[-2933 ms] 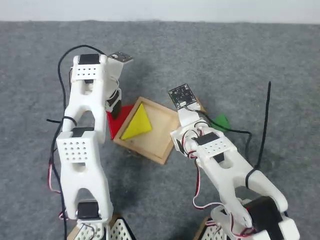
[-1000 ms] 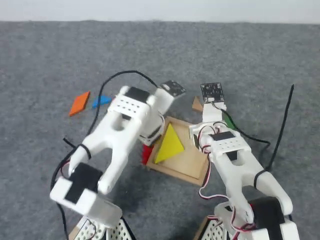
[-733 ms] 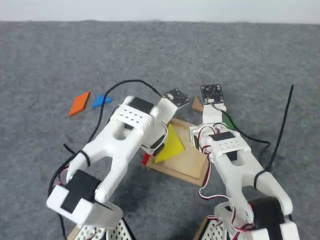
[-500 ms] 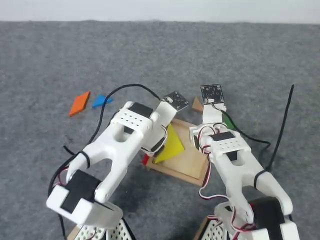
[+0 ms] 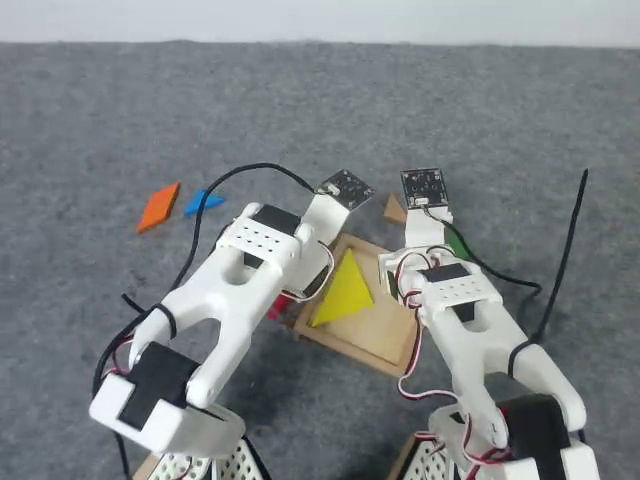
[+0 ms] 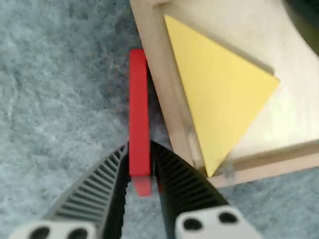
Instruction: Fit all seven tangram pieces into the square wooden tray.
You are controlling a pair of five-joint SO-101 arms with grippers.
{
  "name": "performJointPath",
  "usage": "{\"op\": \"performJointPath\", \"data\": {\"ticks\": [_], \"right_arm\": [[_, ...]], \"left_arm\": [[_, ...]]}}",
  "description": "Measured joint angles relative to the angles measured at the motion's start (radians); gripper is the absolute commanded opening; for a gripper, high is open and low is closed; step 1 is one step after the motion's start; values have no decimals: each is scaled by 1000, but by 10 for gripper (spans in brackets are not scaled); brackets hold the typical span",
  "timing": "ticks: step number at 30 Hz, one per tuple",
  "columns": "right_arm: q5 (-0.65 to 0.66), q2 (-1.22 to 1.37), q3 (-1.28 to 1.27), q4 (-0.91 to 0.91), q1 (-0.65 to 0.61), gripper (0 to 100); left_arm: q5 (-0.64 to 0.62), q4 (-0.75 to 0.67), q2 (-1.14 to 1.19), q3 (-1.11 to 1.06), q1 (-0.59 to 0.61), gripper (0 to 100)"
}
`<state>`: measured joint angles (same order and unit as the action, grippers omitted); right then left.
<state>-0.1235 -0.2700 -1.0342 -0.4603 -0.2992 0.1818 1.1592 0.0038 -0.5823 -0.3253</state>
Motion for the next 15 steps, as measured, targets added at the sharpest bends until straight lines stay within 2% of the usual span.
{"op": "performJointPath", "data": {"ticks": [7,11,15], "right_arm": [[0,-32,0,-8,0,6],[51,-144,-2,-87,2,6],[103,-308,-2,-158,31,6]], "left_arm": [[-41,-11,-83,-40,17,12],[-55,-100,-292,-166,78,12],[-54,-207,-582,-342,84,12]]}}
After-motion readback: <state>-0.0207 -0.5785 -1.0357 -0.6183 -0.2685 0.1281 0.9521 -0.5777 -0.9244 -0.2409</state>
